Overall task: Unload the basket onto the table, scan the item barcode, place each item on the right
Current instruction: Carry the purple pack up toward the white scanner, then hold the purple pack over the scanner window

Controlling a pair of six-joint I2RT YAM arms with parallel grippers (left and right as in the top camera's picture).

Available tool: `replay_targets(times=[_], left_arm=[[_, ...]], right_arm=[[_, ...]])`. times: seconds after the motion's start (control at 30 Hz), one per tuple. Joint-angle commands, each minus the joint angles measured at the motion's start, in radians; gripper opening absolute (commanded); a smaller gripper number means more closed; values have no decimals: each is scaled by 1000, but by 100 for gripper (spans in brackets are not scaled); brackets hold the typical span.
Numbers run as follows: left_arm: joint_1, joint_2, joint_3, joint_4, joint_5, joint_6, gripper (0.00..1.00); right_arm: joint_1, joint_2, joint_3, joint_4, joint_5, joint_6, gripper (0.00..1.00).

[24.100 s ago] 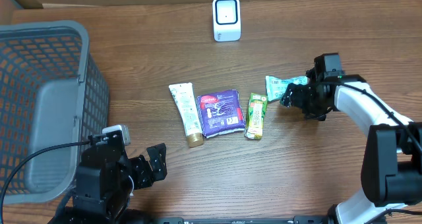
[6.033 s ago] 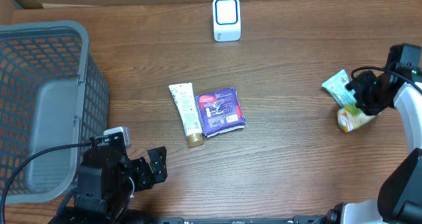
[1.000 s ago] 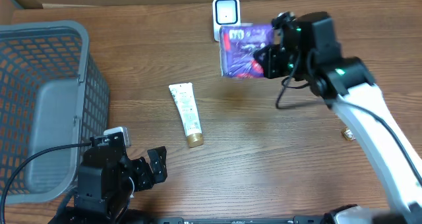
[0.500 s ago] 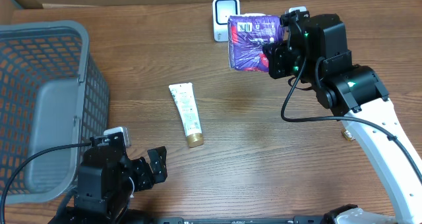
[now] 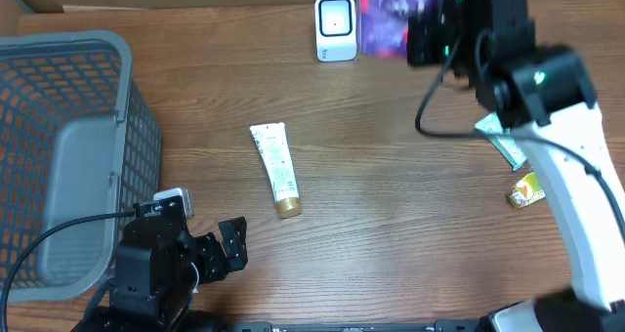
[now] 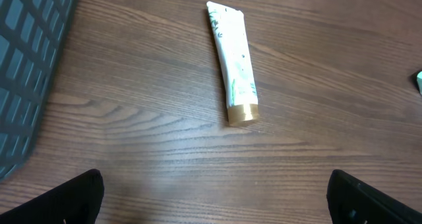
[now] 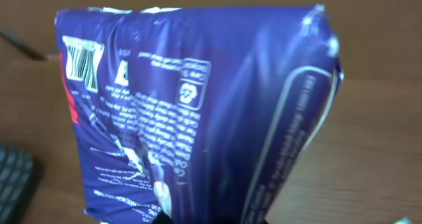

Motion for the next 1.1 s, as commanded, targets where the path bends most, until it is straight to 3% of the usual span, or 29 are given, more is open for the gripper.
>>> replay_targets(times=[0.0,0.17,0.3,0.37,0.5,0.77,1.07], left_arm=[[-5,-11,-1,0,4,-6,99],[-5,-11,-1,0,4,-6,100],[-5,-11,-1,0,4,-6,99],[-5,-11,-1,0,4,-6,100],[-5,-11,-1,0,4,-6,100],[-5,-11,-1,0,4,-6,100],[-5,-11,-1,0,1,-6,99]], right_arm=[[35,125,195,-38,174,-56,3],[145,251,276,27,569,-176,4],[237,348,272,177,1035,-250,4],[250,391,272,248,1135,-301,4],[241,475,272,342,1156,-432,4],[221,641,271,588,1093,-982,4],[221,764,271,787,989,-1211,4]])
